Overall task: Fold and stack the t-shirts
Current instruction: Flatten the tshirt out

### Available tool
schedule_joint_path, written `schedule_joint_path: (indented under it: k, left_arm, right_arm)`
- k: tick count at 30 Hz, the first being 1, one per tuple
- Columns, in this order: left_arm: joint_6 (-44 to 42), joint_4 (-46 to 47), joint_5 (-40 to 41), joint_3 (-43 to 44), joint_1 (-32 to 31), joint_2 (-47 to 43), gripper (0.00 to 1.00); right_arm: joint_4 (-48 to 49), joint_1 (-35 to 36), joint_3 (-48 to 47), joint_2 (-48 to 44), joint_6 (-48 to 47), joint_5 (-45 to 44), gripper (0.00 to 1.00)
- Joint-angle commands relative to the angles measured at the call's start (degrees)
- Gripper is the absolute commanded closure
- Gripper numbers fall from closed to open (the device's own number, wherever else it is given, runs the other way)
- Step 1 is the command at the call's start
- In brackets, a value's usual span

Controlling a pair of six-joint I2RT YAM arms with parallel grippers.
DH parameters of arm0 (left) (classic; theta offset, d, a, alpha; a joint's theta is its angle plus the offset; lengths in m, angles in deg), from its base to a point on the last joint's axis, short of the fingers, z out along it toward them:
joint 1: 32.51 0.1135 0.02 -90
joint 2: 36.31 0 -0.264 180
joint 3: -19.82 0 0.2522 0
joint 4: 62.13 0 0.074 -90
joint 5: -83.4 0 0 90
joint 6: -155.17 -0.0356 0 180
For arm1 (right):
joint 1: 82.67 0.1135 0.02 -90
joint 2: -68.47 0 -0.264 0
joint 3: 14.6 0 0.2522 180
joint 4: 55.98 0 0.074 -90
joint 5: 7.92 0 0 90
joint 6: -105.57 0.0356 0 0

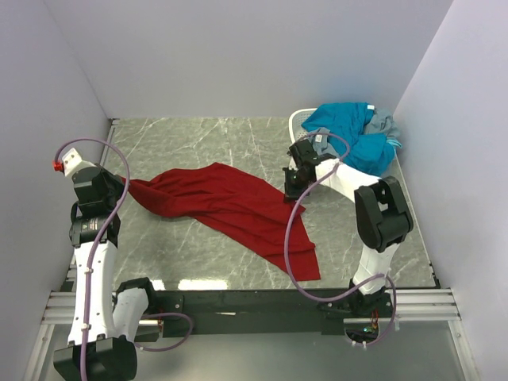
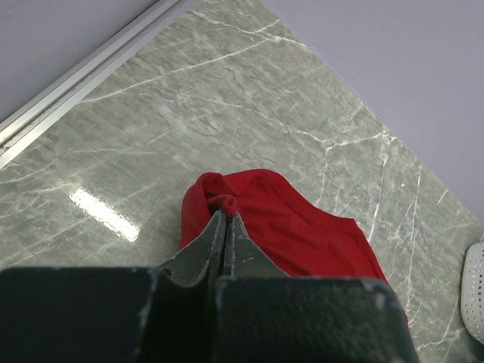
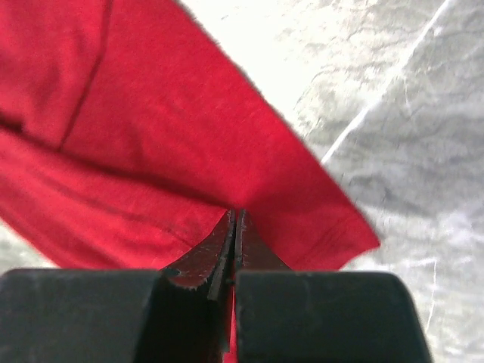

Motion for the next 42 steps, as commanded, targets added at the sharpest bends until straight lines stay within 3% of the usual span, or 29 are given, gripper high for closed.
schedule_joint_path:
  k: [1, 8, 11, 15, 16, 20, 25, 33, 37, 42]
  left_arm:
    - [-0.1, 2.4, 0.0, 1.5, 0.1, -0.9, 1.00]
    - [1.9, 5.0, 0.6, 8.2, 0.2, 3.4, 1.00]
    - [2.2, 6.9, 0.9, 13.1, 0.1, 6.4, 1.00]
    - [4.2, 4.8, 2.5, 25.0, 0.5, 10.9, 1.00]
    - [4.6, 4.3, 2.5, 31.5, 0.7, 12.8, 1.00]
    - [5.8, 4.7, 3.7, 44.4, 0.6, 14.6, 0.99]
    - [3.8, 7.4, 8.3, 52.2, 0.7, 11.1, 0.99]
    - [-3.2, 14.2, 14.0, 51.9, 0.6, 1.3, 0.99]
    - [-5.0, 15.7, 12.2, 53.1, 0.7, 2.5, 0.99]
    - [-0.6, 15.7, 4.0, 51.4, 0.7, 7.1, 0.99]
  right_arm:
    - [-3.3, -0.5, -4.0, -6.9, 0.1, 1.7, 1.00]
    - [-9.8, -4.2, -15.5, -14.9, 0.8, 3.7, 1.00]
    - [-13.0, -5.4, -26.6, -16.5, 0.6, 3.2, 1.00]
    - [-15.6, -5.6, -38.7, -19.0, 1.4, -0.2, 1.00]
    - [-15.8, -5.5, -41.0, -19.6, 1.6, -1.0, 1.00]
    - [-12.3, -5.5, -48.9, -24.3, 1.3, -3.5, 1.00]
    - [-4.3, -5.6, -49.7, -32.7, -1.1, -4.8, 1.00]
    - [4.9, -5.4, -48.3, -43.0, -6.2, -6.2, 1.00]
    - [5.0, -5.4, -48.7, -42.4, -7.6, -7.3, 1.00]
    - [6.1, -5.4, -43.7, -40.0, -7.7, -7.7, 1.00]
